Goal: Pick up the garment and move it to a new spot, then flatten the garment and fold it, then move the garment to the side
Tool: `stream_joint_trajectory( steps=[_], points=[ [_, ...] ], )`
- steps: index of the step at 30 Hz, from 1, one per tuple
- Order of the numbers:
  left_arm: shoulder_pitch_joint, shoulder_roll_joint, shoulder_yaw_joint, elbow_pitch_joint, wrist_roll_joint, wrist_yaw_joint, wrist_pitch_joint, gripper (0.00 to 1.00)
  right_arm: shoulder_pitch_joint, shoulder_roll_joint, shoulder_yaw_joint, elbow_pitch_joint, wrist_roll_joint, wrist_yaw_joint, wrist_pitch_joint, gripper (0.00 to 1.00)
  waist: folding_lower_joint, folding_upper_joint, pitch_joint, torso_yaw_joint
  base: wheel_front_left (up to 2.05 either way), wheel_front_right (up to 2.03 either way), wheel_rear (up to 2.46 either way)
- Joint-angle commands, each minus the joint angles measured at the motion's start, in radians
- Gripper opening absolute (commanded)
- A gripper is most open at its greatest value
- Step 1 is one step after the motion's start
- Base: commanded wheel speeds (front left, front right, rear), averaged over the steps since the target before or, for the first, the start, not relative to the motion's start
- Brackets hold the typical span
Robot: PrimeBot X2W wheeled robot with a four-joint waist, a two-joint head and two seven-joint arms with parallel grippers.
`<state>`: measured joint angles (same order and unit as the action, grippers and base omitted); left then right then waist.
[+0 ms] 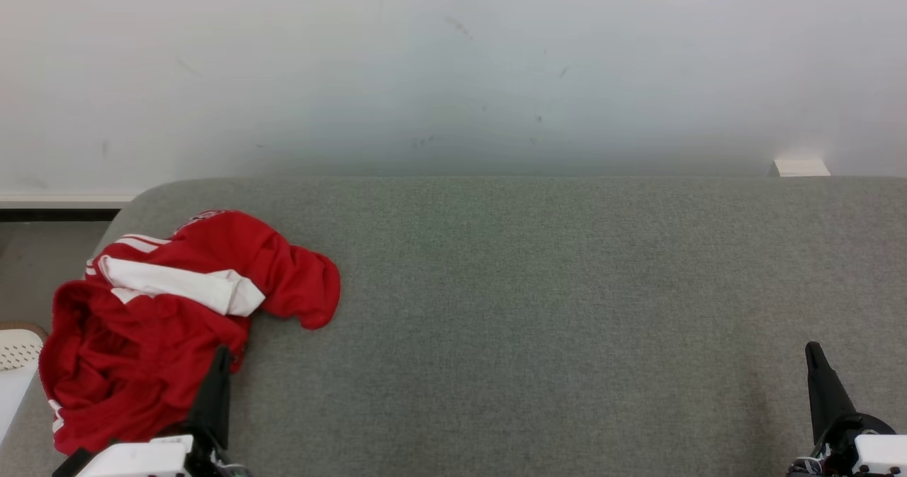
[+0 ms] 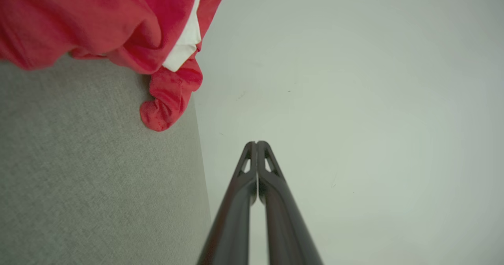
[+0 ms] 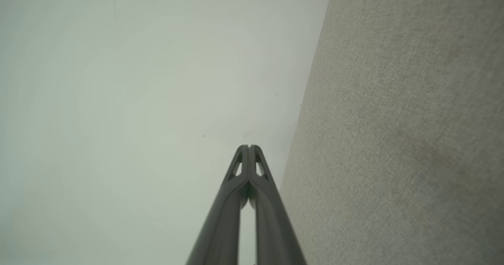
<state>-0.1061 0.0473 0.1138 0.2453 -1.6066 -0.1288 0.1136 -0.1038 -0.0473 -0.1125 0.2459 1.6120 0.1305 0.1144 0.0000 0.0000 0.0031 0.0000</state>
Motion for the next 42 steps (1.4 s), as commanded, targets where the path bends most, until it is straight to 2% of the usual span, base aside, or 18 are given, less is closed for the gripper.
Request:
stream_joint_trajectory(
  steps=[1, 42],
  points=[
    [-0.009, 0.007, 0.002, -0.001, -0.012, -0.006, 0.003, 0.00, -0.014, -0.007, -0.002, -0.003, 0.001, 0.000, 0.002, 0.00, 0.0000, 0.0000, 0.000, 0.000, 0.00, 0.00, 0.00],
    [-0.009, 0.007, 0.002, -0.001, -0.012, -0.006, 0.003, 0.00, -0.014, -0.007, -0.002, -0.003, 0.001, 0.000, 0.002, 0.00, 0.0000, 0.0000, 0.000, 0.000, 0.00, 0.00, 0.00]
  ],
)
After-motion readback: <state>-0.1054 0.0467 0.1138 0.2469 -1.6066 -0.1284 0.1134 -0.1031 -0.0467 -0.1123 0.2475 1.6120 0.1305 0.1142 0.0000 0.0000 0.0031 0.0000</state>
